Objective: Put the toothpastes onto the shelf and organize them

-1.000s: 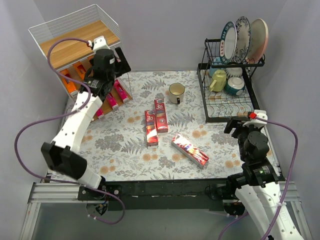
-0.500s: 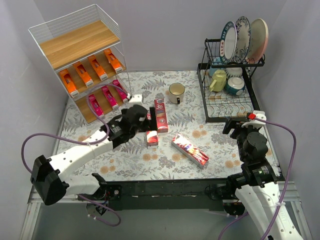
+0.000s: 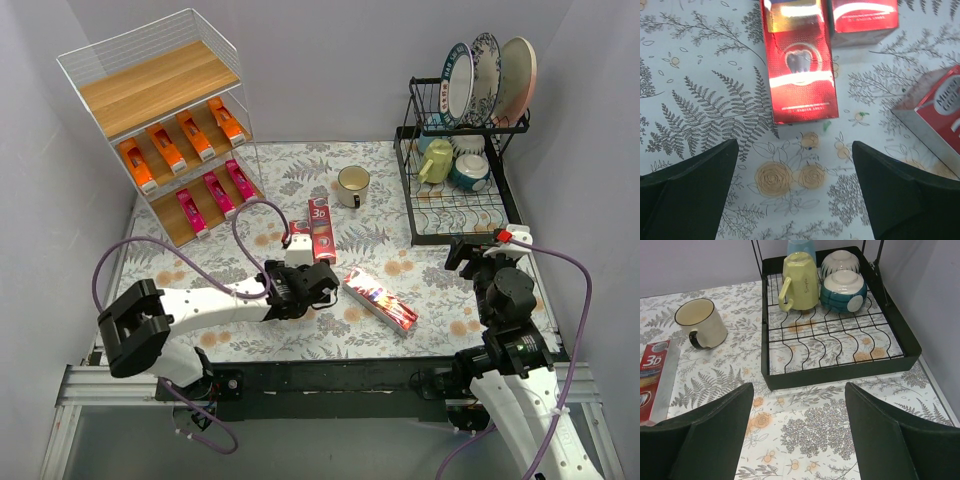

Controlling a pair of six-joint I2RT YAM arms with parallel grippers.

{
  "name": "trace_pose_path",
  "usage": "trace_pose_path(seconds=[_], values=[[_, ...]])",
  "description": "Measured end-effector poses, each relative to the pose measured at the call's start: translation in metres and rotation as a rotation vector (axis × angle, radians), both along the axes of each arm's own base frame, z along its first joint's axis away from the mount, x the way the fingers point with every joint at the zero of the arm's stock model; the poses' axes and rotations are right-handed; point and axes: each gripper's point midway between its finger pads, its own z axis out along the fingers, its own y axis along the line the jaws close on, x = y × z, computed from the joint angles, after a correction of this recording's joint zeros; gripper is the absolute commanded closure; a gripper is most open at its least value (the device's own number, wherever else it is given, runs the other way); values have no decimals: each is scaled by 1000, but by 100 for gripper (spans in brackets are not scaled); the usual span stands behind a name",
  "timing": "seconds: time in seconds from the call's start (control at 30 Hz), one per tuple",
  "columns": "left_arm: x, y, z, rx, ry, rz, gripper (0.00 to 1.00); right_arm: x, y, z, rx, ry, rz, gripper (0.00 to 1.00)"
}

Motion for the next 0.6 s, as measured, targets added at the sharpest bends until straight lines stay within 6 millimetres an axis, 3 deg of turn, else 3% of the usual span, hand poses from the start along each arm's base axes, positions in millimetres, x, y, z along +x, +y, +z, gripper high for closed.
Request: trace_pose_path(seconds=[0.13,0.3,0.5,0.6], values=[[11,7,-14,51,-47,66,2,-1,0,-1,2,-6,3,19],[23,0,-25,51,-96,97,4,0,2,-1,3,-9,10,19],[34,-5,-57,93,-123,127,12,0,2,1,5,-18,10,21],[44,-12,-57,84,-167,157,19,0,2,2,5,-21,10,21]])
